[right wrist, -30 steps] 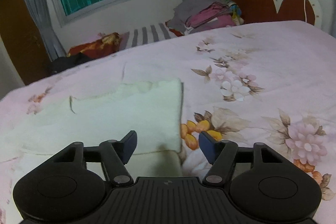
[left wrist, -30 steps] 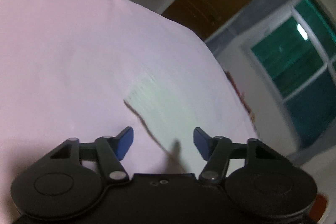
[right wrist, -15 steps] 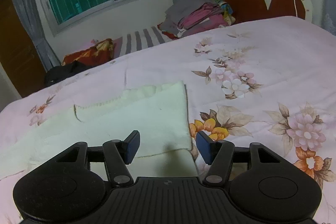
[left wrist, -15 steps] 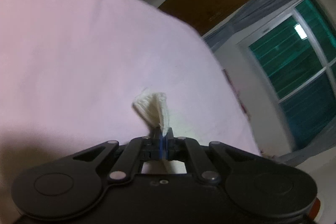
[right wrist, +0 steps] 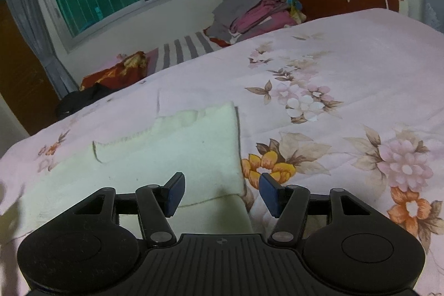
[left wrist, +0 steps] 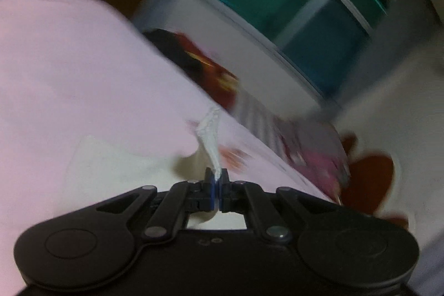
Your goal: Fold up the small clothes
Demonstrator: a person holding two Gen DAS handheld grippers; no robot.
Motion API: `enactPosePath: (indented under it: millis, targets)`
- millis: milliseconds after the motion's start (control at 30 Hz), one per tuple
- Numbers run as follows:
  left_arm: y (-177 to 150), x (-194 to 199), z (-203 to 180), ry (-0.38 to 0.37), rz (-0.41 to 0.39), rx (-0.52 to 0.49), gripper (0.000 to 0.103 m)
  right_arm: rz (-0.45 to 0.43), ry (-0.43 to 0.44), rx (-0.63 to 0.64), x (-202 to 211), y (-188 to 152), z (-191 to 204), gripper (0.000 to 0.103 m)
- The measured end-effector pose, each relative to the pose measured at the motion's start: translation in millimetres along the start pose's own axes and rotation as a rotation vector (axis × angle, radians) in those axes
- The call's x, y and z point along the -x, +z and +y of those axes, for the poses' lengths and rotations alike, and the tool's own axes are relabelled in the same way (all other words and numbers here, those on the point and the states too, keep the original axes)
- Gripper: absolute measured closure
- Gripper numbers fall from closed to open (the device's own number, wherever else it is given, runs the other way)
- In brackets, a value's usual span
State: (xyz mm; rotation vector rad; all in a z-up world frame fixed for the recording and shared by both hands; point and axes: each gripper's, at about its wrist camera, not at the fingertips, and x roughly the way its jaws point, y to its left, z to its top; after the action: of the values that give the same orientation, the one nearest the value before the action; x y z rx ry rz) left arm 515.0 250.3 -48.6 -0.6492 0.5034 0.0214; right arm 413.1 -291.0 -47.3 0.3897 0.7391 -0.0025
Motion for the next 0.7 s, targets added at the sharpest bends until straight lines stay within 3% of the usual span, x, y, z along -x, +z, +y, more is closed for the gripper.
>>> enactPosePath:
  millis: [233, 367, 533, 700]
  targets:
    - [-85, -50, -145, -0.112, 0.164, -0.291, 0.101, -0.01, 0.054, -0.022, -3, 6, -17, 0.043]
    - [-151, -48, -199, -0.156, 0.229, -0.412, 0.101, -0.016, 0.065, -0.061, -1, 10, -38, 0.043]
    - [-207, -70, -237, -0.187, 0.328, -0.549, 0.101, -0.015, 0.069, -0.102, 4, 12, -63, 0.043]
    - [-252, -76, -256, -0.217, 0.443, -0.622, 0.098, -0.007, 0.073, -0.127, 11, 12, -82, 0.043]
